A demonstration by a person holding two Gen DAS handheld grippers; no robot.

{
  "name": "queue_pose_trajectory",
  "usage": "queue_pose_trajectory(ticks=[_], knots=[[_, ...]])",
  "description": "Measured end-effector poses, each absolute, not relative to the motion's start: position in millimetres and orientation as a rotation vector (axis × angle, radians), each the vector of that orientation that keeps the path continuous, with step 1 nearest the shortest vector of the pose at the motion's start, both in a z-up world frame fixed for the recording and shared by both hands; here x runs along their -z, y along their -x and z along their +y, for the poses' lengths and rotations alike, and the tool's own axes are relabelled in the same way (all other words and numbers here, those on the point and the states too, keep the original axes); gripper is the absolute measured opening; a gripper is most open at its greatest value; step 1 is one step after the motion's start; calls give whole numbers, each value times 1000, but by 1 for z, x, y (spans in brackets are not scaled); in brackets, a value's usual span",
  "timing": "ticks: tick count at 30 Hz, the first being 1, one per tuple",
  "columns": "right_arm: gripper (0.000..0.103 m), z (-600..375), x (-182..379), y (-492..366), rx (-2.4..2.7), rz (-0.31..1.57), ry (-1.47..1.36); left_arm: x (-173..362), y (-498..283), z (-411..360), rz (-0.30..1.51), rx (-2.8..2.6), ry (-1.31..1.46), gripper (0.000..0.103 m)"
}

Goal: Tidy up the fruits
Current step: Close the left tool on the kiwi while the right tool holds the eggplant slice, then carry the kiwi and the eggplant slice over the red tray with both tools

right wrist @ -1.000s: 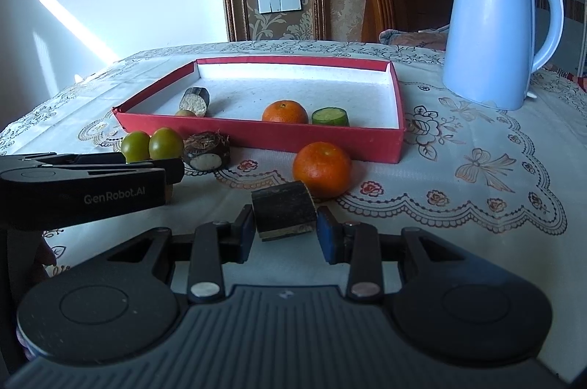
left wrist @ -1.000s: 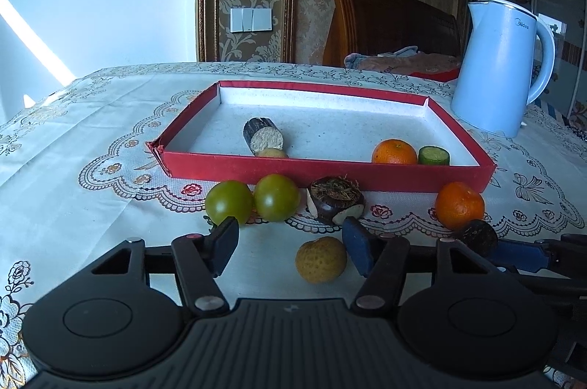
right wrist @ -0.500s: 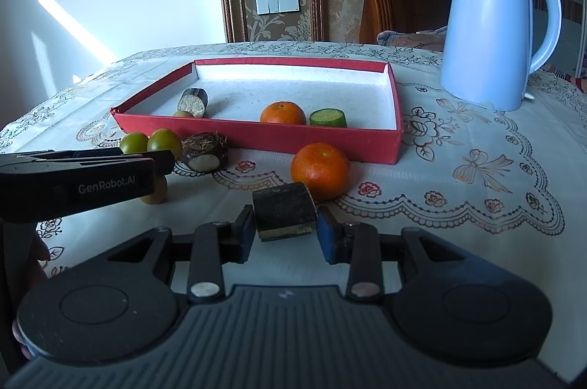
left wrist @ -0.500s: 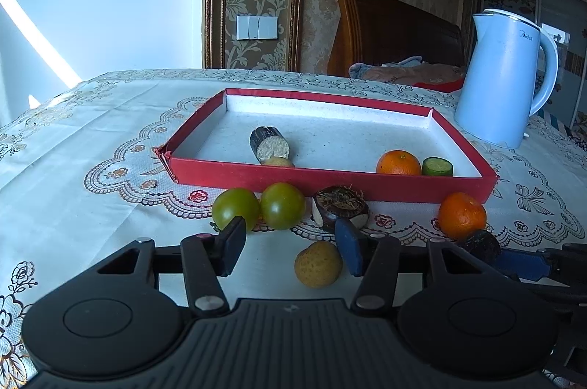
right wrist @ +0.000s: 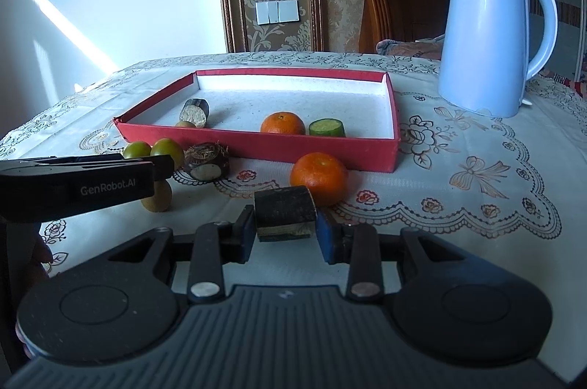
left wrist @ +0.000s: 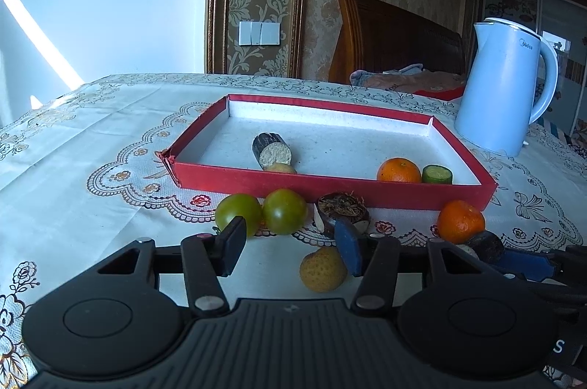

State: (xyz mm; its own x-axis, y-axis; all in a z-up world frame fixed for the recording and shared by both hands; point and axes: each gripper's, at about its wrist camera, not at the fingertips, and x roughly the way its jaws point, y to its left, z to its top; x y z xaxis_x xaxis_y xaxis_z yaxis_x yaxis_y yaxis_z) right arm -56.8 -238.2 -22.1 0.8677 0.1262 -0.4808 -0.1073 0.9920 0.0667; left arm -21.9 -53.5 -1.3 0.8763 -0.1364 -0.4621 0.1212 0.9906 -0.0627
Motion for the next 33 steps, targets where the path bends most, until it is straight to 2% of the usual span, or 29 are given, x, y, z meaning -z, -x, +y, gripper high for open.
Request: queue_pose_trajectory(ticks=[7, 12, 16, 19, 27, 33], knots=[[33, -237, 16, 63, -157, 462, -34, -10, 35, -50, 359, 105, 36, 53], [33, -235, 4, 62, -185, 435, -33, -16, 34, -42, 348, 102, 81, 53], [33, -235, -11, 57, -199, 411, -23, -22, 31, -31, 344, 107, 111, 47], [33, -234, -23, 50, -198, 388, -1, -21, 26, -19, 363, 101, 124, 32], [33, -230, -30, 38, -223, 376, 1, -18, 40, -17, 350, 208, 74, 31], [33, -240, -26, 38, -214, 380, -18, -11, 50, -51, 423, 355, -37, 31]])
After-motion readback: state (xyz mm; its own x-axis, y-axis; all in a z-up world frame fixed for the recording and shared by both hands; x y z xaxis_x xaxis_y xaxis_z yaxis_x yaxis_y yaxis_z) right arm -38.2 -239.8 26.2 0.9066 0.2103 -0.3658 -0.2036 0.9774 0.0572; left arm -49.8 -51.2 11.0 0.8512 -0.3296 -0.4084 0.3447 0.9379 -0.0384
